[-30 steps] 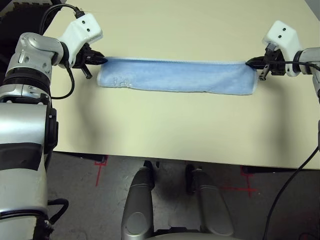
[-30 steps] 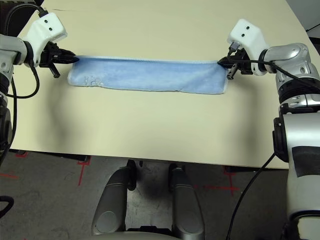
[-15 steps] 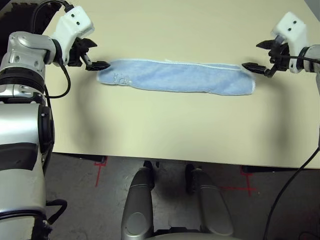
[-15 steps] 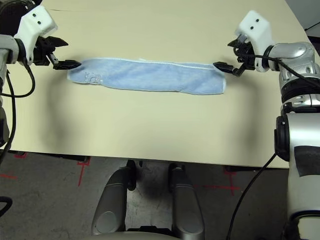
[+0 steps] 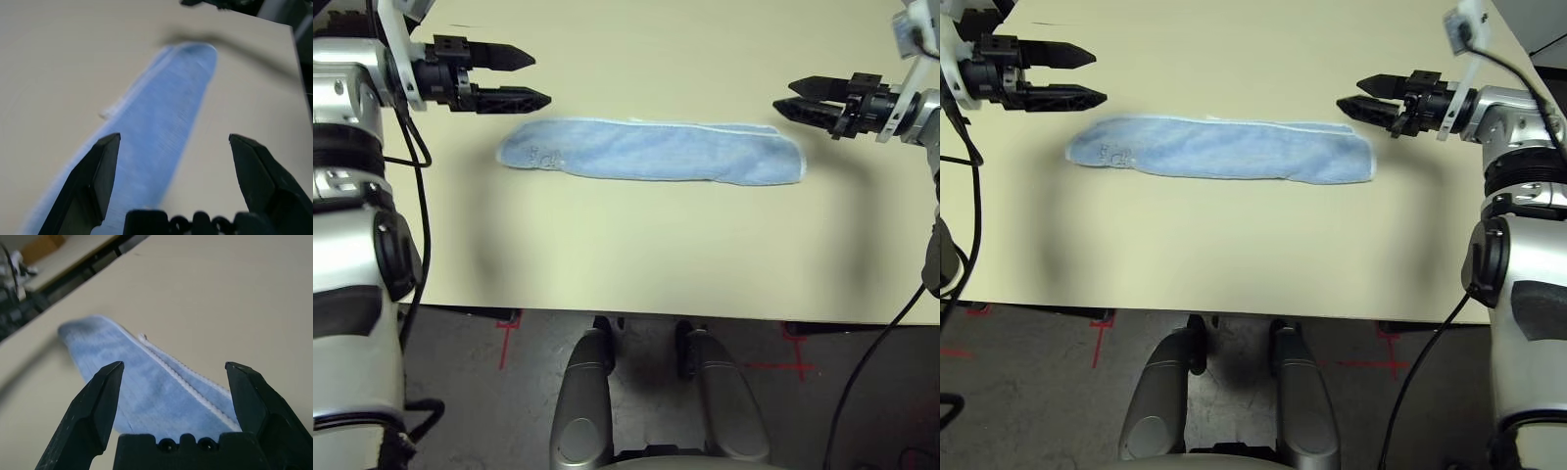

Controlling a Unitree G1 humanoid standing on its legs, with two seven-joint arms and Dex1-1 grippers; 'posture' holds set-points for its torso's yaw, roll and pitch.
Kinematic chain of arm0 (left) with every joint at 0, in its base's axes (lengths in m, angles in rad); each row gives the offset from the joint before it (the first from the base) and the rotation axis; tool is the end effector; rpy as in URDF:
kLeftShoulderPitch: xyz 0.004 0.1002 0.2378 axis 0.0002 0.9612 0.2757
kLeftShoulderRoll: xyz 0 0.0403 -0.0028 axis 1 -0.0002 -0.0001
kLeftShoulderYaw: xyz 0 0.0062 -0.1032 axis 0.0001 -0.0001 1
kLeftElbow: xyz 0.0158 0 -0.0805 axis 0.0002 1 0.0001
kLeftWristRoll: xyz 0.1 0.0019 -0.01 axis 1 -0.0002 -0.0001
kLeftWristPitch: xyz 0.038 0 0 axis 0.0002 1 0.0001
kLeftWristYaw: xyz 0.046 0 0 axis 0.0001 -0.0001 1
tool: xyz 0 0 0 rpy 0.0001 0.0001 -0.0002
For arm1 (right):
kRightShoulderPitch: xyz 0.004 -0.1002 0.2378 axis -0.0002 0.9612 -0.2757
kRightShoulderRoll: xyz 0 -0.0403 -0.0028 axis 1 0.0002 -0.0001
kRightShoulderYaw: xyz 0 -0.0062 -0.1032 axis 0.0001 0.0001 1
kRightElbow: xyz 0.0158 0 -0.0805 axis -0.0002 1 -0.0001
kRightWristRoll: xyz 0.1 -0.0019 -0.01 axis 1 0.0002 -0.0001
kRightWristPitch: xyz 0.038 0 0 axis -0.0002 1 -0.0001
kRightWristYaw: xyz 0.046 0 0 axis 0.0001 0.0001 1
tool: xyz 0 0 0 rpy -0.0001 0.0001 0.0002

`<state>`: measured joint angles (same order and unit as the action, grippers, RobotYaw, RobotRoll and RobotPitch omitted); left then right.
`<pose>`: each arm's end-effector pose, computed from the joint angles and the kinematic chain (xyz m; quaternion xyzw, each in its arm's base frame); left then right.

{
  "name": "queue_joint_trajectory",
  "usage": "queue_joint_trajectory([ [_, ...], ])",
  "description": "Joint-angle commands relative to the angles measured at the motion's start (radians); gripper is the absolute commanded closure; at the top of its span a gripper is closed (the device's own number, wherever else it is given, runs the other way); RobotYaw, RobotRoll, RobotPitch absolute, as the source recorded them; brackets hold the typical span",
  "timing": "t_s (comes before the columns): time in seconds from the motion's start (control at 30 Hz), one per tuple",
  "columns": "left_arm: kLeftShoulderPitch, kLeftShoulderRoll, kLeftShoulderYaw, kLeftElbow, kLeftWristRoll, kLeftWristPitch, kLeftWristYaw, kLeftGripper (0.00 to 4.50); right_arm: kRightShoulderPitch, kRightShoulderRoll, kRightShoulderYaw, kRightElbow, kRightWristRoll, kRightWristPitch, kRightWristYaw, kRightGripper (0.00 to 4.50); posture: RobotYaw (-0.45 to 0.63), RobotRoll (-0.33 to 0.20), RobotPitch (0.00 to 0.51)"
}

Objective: Fold the towel and set it aside.

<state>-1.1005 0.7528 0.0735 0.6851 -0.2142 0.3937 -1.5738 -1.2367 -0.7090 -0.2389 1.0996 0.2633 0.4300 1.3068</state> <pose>0.3261 0.2913 0.2835 0.1280 0.0393 -0.5679 0.8121 0.3388 -0.3087 0.2546 0.0823 0.0086 0.4359 0.8962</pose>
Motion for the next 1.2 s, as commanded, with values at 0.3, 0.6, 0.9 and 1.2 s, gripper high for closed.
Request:
queue_joint_trajectory([
  [0.3,0.231,-0.002,0.006,-0.179,-0.024,-0.23,0.126,0.0,0.289,0.009,-0.283,-0.4,0.292,0.548,-0.384,0.02,0.03,0.0,0.286],
  [0.6,0.269,-0.028,-0.004,-0.182,-0.041,-0.301,0.146,0.0,0.526,0.05,-0.441,-0.706,0.481,0.851,-0.579,0.02,0.02,0.0,0.29],
  [0.9,0.274,-0.064,0.015,-0.186,-0.102,-0.255,0.17,0.0,0.606,0.135,-0.551,-0.855,0.583,0.959,-0.75,0.02,0.01,0.0,0.293],
  [1.2,0.285,-0.067,0.007,-0.258,-0.137,-0.158,0.22,0.0,0.666,0.229,-0.582,-0.928,0.612,0.908,-0.896,0.02,0.01,0.0,0.297],
])
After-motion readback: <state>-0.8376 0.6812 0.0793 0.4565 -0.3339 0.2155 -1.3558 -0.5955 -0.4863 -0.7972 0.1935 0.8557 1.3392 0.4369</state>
